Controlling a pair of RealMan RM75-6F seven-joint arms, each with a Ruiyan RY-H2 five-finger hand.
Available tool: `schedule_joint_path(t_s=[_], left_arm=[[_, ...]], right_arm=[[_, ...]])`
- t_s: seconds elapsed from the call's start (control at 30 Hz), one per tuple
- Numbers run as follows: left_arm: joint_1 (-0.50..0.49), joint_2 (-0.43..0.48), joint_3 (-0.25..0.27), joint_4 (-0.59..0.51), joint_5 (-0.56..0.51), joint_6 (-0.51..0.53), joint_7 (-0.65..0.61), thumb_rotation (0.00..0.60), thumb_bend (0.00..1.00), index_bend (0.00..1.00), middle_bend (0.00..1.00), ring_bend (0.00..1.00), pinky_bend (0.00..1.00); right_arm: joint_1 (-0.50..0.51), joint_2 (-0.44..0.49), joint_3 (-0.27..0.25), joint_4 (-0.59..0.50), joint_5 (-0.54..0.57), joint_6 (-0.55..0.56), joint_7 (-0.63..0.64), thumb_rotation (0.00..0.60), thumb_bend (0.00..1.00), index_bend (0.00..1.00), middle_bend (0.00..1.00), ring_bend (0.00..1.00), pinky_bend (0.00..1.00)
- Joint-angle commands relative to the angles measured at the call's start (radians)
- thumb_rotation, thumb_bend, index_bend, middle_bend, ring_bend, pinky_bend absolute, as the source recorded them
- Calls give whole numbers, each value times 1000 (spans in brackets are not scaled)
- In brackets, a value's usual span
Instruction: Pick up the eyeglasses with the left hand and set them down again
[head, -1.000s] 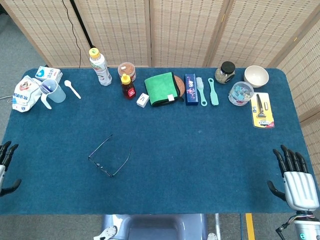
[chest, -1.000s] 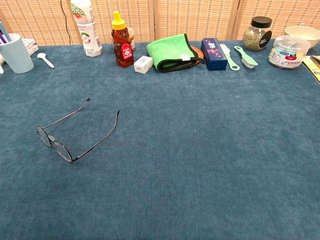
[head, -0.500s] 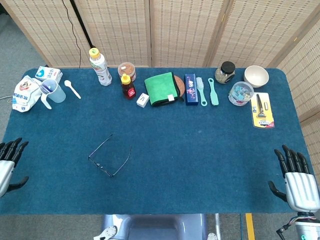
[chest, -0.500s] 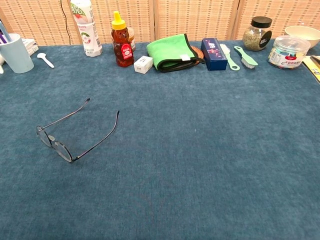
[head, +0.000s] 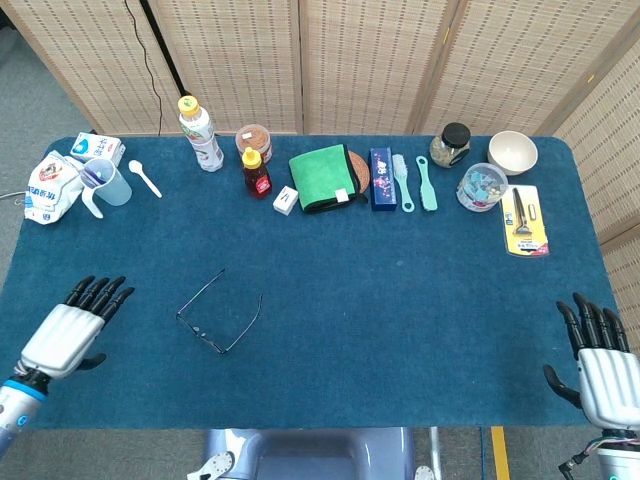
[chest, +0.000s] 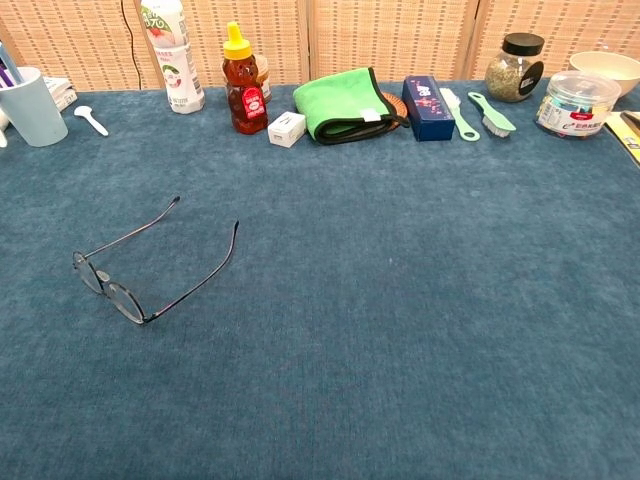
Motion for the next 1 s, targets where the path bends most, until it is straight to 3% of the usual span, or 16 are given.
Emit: schedule_joint_path(t_s=[0.03, 0.6, 1.0], left_arm=[[-35, -36, -10, 15, 10, -33, 32, 600, 131, 0, 0, 0, 0], [-204, -295, -35, 147, 25, -184, 149, 580, 131, 0, 0, 0, 0], [-292, -440, -62, 215, -54, -261, 233, 576, 131, 0, 0, 0, 0]], right_arm=[[-2, 0, 1, 2, 1, 2, 2, 600, 304, 69, 0, 4, 46], [-19, 9, 6, 19, 16, 18, 25, 600, 304, 69, 0, 4, 46], [-40, 19, 2, 28, 22, 36, 46, 600, 304, 69, 0, 4, 46]])
